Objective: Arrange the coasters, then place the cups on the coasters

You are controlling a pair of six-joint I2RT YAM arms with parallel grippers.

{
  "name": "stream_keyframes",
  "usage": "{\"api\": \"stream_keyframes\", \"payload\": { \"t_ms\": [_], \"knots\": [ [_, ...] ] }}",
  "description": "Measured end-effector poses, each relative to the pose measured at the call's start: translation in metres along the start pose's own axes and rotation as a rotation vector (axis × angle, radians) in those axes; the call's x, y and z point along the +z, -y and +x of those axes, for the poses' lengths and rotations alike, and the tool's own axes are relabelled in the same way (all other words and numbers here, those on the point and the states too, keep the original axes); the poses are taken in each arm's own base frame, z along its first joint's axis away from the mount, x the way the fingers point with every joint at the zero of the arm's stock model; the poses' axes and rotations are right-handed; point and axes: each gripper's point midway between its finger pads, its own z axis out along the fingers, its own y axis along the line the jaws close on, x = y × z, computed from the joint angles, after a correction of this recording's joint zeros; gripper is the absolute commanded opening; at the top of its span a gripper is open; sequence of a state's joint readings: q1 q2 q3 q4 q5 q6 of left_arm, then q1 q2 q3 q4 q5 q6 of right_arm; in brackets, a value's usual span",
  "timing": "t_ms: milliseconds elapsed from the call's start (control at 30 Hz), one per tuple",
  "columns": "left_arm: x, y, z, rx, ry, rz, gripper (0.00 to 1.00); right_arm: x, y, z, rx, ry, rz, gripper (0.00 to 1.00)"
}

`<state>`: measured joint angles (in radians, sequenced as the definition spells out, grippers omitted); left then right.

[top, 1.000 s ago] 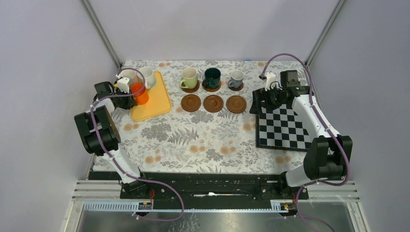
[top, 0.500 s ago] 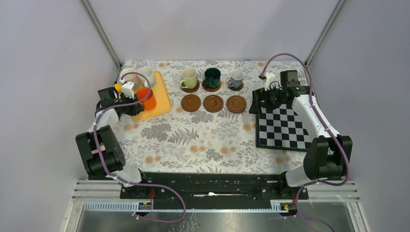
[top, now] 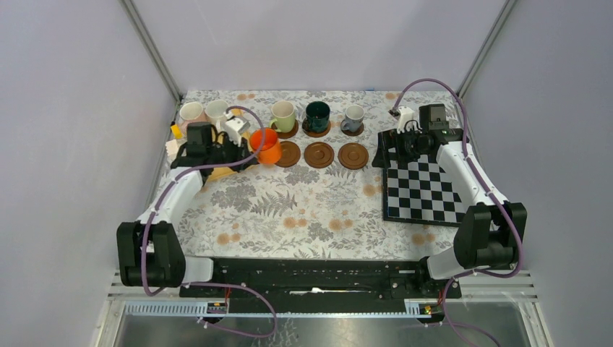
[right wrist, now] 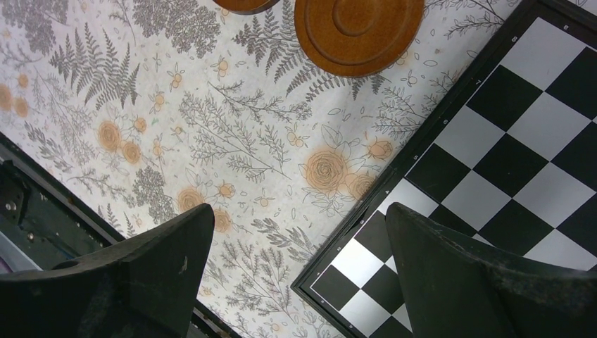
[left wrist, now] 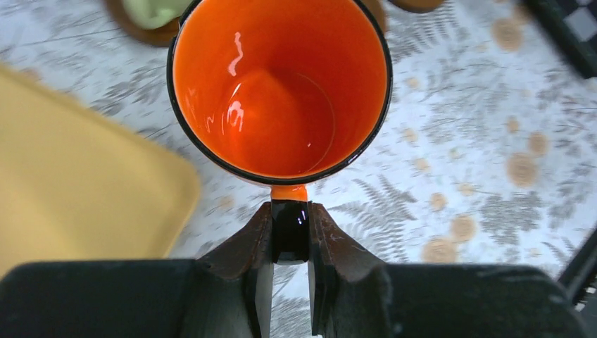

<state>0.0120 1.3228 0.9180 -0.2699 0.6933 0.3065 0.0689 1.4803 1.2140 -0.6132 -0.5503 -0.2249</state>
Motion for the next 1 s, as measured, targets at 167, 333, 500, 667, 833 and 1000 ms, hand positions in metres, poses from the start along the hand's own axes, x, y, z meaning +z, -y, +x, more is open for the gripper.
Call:
{"api": "stream_keyframes", "payload": {
  "t_ms": [167, 333, 500, 667, 833, 1000],
  "knots": [
    [0.020, 0.044, -0.010, -0.001, -0.025, 0.099, 0.00, 0.002, 0.009, -0.001, 0.050, 0.003, 0.039, 0.98],
    [0.047, 0.081, -0.021, 0.037, -0.058, 0.156, 0.00, 0.006, 0.016, -0.001, 0.089, -0.005, 0.051, 0.98],
    [0.084, 0.119, -0.034, 0.069, -0.084, 0.196, 0.00, 0.006, 0.020, -0.004, 0.104, 0.004, 0.061, 0.98],
    [0.120, 0.141, -0.048, 0.066, -0.081, 0.173, 0.00, 0.004, 0.025, -0.004, 0.112, 0.007, 0.080, 0.98],
    [0.152, 0.154, -0.058, 0.050, -0.045, 0.112, 0.00, 0.002, 0.031, -0.004, 0.121, 0.014, 0.094, 0.98],
    [0.177, 0.160, -0.059, 0.048, -0.009, 0.041, 0.00, 0.000, 0.038, -0.005, 0.130, 0.020, 0.118, 0.98]
  ]
}}
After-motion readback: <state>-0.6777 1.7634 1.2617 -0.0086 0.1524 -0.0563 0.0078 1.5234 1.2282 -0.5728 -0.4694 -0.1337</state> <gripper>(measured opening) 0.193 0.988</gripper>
